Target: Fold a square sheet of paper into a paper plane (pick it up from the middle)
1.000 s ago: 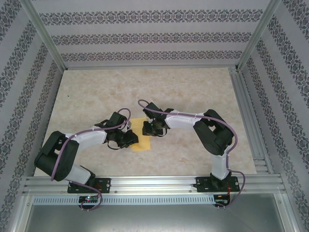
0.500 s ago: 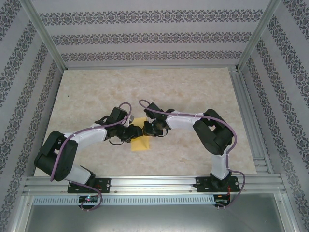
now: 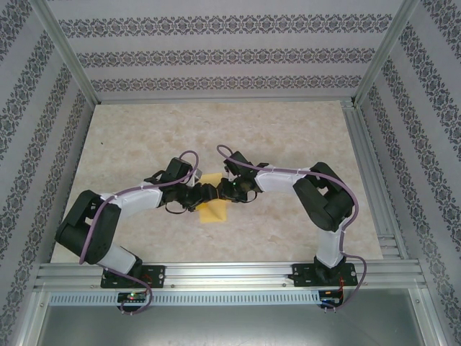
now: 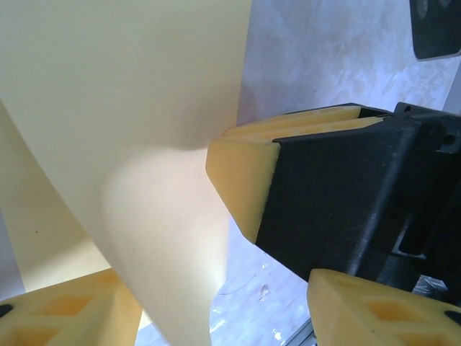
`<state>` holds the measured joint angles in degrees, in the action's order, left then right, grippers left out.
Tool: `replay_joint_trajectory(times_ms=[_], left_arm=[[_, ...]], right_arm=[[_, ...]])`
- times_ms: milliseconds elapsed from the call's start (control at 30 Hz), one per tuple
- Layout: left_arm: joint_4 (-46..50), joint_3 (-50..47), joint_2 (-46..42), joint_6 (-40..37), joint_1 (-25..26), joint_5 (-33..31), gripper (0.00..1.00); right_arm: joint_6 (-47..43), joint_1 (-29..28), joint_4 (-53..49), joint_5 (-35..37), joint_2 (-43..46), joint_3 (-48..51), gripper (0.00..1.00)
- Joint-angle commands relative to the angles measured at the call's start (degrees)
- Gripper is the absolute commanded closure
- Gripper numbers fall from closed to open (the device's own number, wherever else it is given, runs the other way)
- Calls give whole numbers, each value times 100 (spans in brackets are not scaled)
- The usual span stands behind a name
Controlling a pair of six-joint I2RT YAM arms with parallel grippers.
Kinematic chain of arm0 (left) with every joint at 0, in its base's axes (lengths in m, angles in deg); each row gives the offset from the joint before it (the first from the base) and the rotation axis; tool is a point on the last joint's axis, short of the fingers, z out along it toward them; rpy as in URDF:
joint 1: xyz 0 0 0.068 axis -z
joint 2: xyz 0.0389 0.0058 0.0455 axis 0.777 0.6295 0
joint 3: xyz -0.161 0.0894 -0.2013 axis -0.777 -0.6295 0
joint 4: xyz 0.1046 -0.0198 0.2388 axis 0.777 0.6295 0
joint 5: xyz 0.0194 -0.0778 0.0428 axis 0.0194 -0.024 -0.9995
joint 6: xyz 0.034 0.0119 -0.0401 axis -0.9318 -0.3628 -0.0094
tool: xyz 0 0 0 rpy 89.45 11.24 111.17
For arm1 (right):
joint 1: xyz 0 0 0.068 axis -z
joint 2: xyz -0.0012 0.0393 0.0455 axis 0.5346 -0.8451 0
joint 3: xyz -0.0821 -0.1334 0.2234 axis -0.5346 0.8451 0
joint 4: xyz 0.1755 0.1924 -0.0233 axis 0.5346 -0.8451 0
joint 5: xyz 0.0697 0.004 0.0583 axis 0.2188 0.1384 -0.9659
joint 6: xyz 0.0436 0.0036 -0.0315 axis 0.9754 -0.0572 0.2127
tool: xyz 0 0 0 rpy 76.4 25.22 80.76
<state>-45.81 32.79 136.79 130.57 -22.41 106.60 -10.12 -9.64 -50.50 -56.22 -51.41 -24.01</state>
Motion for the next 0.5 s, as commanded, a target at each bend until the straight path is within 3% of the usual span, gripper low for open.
replay_joint_trajectory(times_ms=[0, 167, 467], left_arm=[[-461, 126, 149, 163, 60, -31, 38], [-553, 72, 84, 247, 65, 71, 39], [-377, -338, -502, 195, 129, 318, 38]], right_arm=[[159, -37, 197, -296, 182, 75, 72], [150, -28, 12, -119, 46, 69, 78], [116, -44, -412, 253, -215, -89, 81]])
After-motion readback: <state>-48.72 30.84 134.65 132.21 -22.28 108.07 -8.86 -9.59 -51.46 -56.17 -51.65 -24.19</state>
